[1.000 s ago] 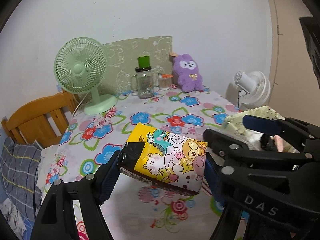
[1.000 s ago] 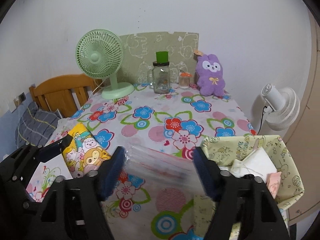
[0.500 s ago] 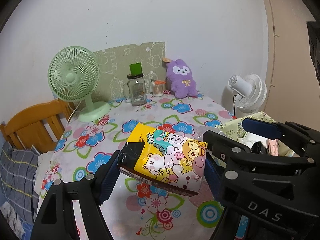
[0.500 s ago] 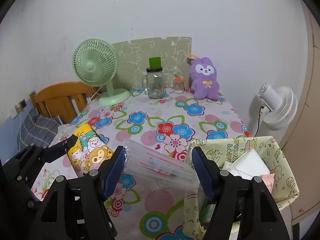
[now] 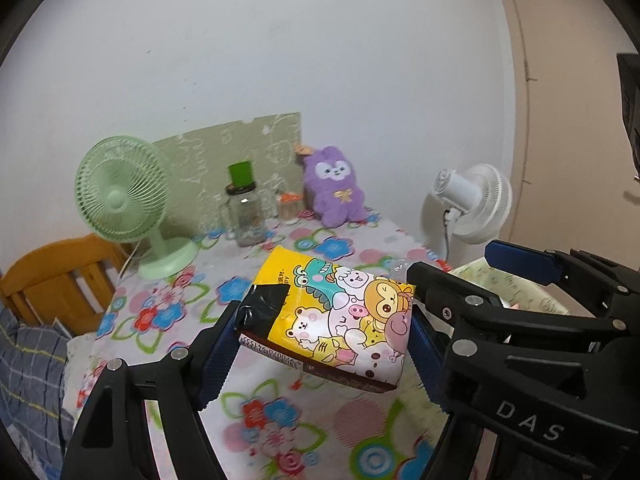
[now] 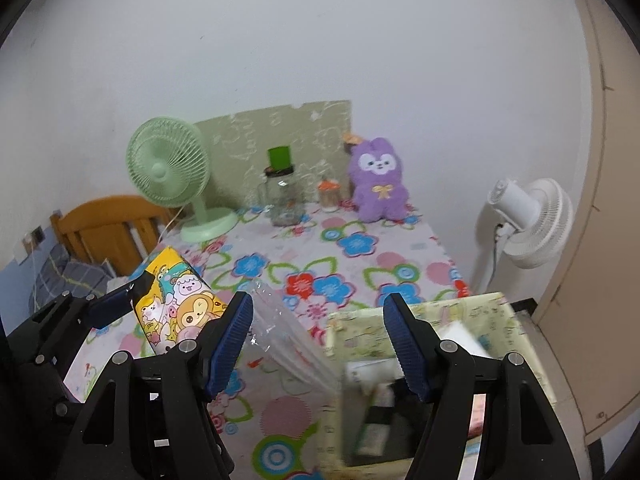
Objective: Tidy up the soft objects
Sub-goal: 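Carry the snack box and clear pack with both tools over the paper box, then release the snack box from the left tool while the right tool drops the clear pack in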
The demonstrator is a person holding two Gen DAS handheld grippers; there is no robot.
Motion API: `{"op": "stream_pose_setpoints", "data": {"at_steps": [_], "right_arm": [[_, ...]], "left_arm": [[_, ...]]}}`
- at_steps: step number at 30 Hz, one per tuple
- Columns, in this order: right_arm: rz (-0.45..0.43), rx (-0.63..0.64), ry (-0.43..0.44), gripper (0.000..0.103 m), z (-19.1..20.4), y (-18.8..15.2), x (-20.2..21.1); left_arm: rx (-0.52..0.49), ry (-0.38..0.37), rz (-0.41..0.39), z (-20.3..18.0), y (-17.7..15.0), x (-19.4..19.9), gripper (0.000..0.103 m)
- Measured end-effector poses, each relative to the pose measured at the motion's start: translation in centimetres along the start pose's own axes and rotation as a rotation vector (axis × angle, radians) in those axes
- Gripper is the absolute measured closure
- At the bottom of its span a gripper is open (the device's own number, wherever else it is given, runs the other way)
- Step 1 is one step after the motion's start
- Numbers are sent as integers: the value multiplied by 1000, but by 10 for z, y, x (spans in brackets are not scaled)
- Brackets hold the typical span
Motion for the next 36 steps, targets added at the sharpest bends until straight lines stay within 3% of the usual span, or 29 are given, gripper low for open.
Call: {"op": "stream_pose_setpoints", "data": {"at_steps": [11, 20, 25, 33, 36], "right_arm": [[34, -95, -123, 31, -81, -17, 5], [79, -98, -164, 26, -110, -36, -5], [92, -92, -167, 15, -117, -45, -10], [106, -88, -148, 8, -119, -53, -18], [111, -85, -146, 8, -119, -54, -19]], "left_arm": [[-54, -89, 34, -66, 2, -26, 22], [-66, -105, 94, -92, -12, -48, 21], [-84, -110, 124, -103, -20, -58, 21], [-95, -89, 151, -107, -27, -69, 2], [-99, -89, 161, -108, -28, -72, 0]]}}
Point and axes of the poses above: each gripper's, at about its wrist camera, not at the fingertips, and x roughly against the way its jaws point, z to its left, y to its top, the point moved 7 cm from there along -x, roughly the way its jaws point, and after that the axes turned 9 degrees about x, right-handed, at the moved point
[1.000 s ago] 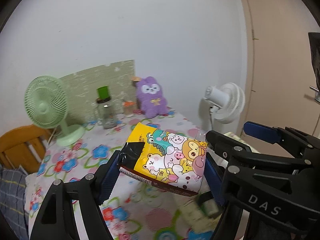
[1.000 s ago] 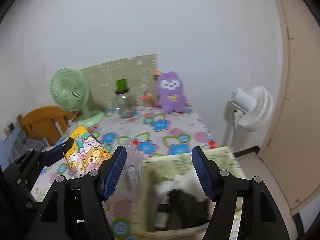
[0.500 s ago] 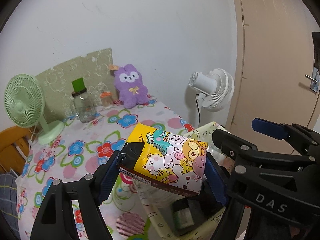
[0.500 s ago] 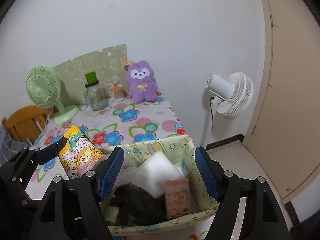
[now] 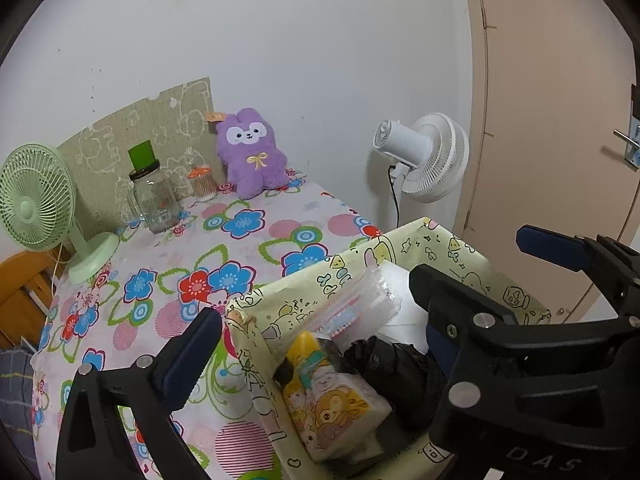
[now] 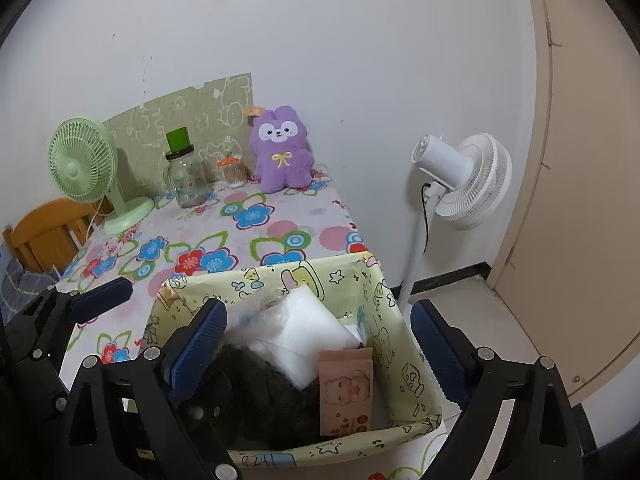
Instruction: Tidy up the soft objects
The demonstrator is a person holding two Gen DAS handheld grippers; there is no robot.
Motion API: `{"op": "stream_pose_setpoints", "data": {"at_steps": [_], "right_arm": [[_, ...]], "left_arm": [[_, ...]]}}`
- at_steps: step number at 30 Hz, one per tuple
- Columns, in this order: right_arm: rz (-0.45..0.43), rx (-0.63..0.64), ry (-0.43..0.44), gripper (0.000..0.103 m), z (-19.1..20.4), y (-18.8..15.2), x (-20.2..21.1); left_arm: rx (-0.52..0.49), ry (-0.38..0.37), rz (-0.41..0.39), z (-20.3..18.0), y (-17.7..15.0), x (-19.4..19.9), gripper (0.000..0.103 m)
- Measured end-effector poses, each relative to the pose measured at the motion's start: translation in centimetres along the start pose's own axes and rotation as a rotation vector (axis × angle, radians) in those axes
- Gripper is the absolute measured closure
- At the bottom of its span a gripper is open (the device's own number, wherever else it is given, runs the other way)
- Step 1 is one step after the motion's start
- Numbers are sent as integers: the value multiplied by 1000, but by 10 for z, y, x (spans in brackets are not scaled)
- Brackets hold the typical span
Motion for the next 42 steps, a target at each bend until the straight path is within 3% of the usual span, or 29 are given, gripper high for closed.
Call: {"op": "stream_pose_setpoints", "data": {"at_steps": [17, 42], "right_arm": [[22, 15, 8, 7, 11, -4, -6], [-59, 75, 50, 7, 88, 4, 45]], "left_arm": [[-2, 39, 36, 9, -9, 0, 0], [101, 82, -50, 81, -24, 72, 0]]}}
Point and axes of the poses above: each gripper's, at about its wrist camera, not at the fingertips, and x roughly against the way its jaws point, z to its left, y to its top, the point moved 7 cm from there along -x, roughly the way its jaws point, and after that the axes turned 9 degrees about x, right-handed, at the moved point
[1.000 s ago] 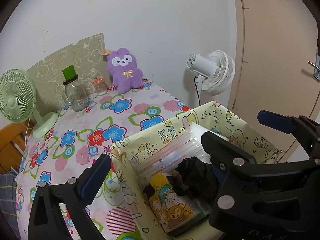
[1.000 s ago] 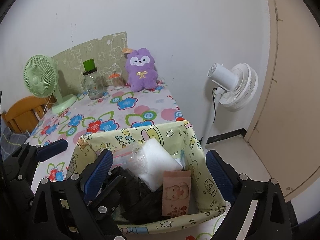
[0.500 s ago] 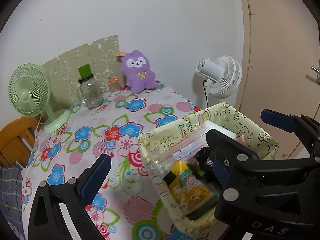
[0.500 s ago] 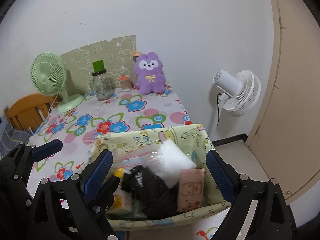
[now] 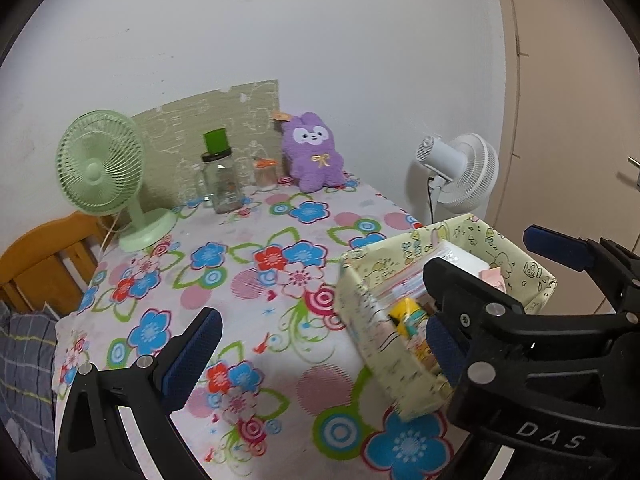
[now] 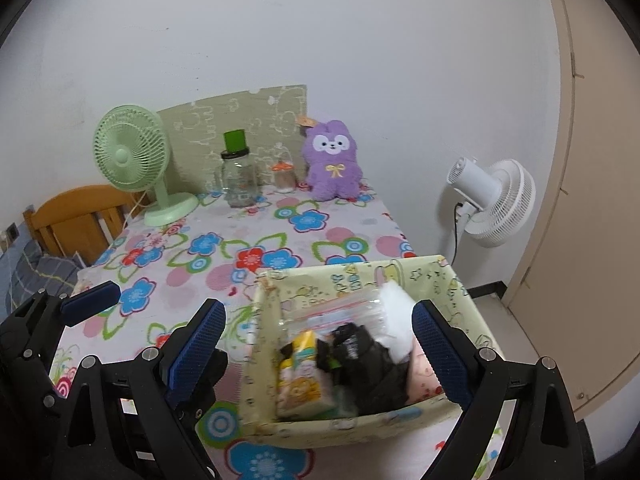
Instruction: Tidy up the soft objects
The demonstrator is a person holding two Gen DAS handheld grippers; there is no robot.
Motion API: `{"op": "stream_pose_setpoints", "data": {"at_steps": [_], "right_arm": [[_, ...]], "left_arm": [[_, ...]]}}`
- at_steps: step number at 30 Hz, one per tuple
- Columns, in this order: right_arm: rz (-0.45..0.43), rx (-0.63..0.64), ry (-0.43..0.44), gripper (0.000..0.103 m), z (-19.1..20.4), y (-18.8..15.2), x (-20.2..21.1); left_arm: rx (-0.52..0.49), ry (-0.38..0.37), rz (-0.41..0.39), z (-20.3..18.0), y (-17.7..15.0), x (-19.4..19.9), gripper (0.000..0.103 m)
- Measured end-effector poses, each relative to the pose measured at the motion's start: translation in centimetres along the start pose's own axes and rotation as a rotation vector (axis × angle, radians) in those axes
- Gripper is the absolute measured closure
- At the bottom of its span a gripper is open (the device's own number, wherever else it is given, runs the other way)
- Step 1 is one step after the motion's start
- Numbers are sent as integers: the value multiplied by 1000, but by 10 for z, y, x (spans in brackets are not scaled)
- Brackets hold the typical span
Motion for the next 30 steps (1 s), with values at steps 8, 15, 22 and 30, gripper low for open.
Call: {"op": "stream_pose_setpoints", "data": {"at_steps": [8, 15, 22, 30], "right_arm": [[-35, 19, 29, 7, 28, 6, 12], [-63, 37, 56, 7, 50, 10, 20], [-82, 57, 73, 7, 64, 13, 25], [-110, 33, 70, 1, 63, 18, 31]], "left_arm": [[52, 29, -32, 29, -3, 20, 0], [92, 86, -68, 55, -6, 35, 0], [141, 149, -99, 78, -9, 48, 0], [188, 185, -144, 98, -9, 65, 0]]}}
Point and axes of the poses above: each gripper's, at about its wrist camera, not at the fingertips, and x roughly against the way its jaws point, z to its left, y to its top, the point moved 7 cm from there along -x, roughly the way its jaws point, and after that the axes turned 9 degrees about x, right-handed, at the moved point
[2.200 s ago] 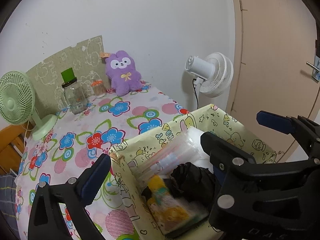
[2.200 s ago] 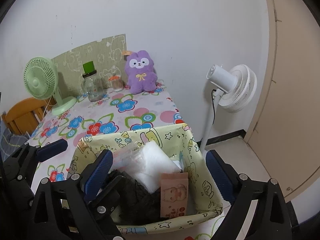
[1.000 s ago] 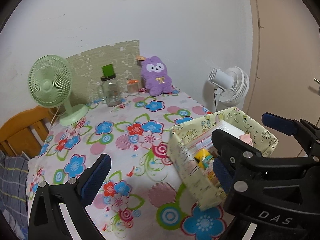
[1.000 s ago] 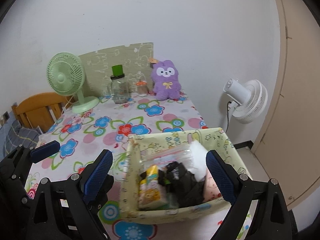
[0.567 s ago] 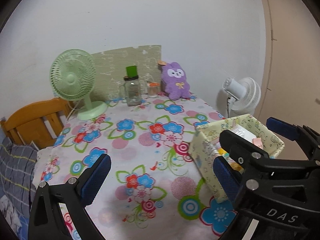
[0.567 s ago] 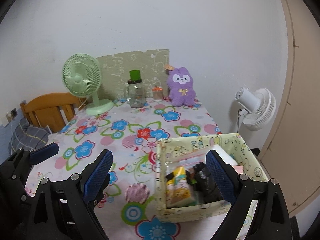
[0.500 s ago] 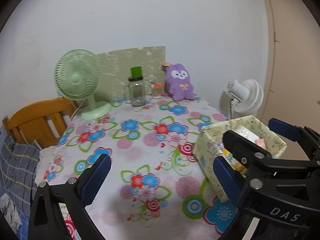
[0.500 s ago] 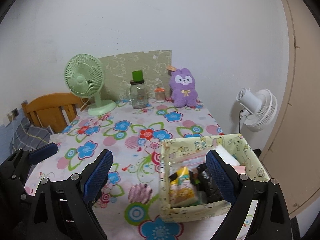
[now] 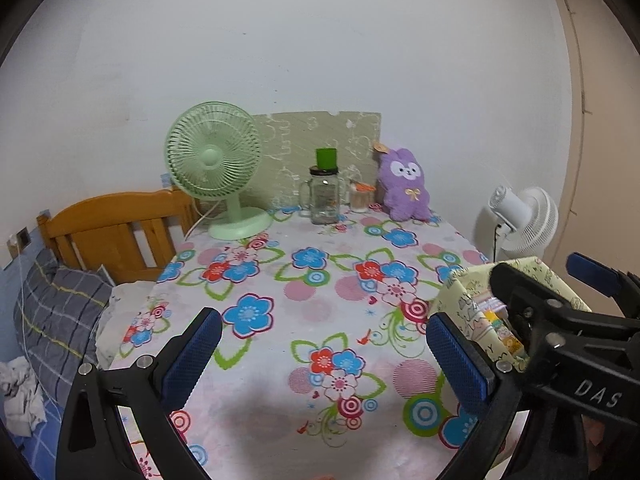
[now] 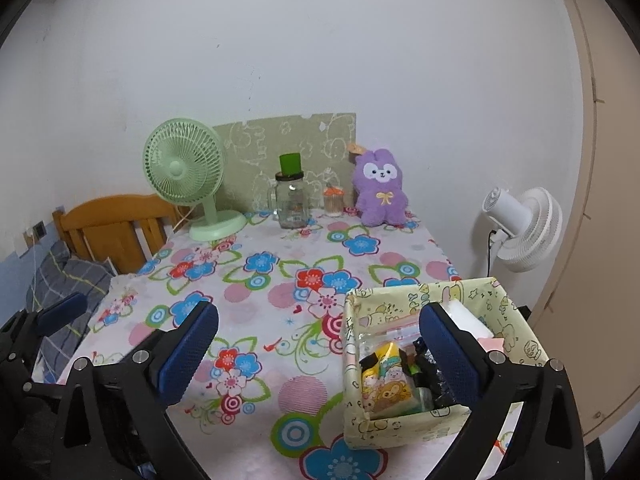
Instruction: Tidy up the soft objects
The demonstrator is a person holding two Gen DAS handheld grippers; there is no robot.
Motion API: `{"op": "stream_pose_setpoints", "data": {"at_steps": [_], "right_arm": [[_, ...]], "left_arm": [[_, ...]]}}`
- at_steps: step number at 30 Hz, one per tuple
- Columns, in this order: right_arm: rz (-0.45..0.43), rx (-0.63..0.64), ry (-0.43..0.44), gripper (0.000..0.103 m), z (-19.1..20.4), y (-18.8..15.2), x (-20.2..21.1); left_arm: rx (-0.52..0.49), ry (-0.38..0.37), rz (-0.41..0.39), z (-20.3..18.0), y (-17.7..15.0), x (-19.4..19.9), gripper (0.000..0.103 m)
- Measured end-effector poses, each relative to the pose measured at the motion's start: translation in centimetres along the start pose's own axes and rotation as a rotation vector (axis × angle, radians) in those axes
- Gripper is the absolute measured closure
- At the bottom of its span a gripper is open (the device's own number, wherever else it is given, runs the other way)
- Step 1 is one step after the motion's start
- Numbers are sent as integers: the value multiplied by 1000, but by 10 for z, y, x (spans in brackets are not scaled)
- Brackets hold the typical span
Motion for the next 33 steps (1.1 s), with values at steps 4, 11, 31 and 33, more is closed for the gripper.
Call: {"op": "stream_pose_setpoints", "data": {"at_steps": [4, 11, 31, 33], "right_arm": [[-13, -3, -11, 1, -3, 3, 4], [-28, -11, -28, 0, -11, 4, 8], [-22, -7, -36, 0, -15, 1, 8], [-23, -7, -36, 0, -15, 1, 8]], "left_arm": [[33, 9, -7, 11, 2, 4, 0], [47, 21, -22, 19, 6, 7, 0], [55, 25, -31, 21, 9, 6, 0], [55, 25, -30, 22, 9, 6, 0]]}}
Point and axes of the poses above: each gripper's, at about its wrist camera, not at the fingertips, and x roughly against the way its jaws point, z to its left, y to its top, the point moved 7 cm from there along -x, roughly the way its jaws point, and after that the axes turned 9 degrees about x, right-handed, at the moved point
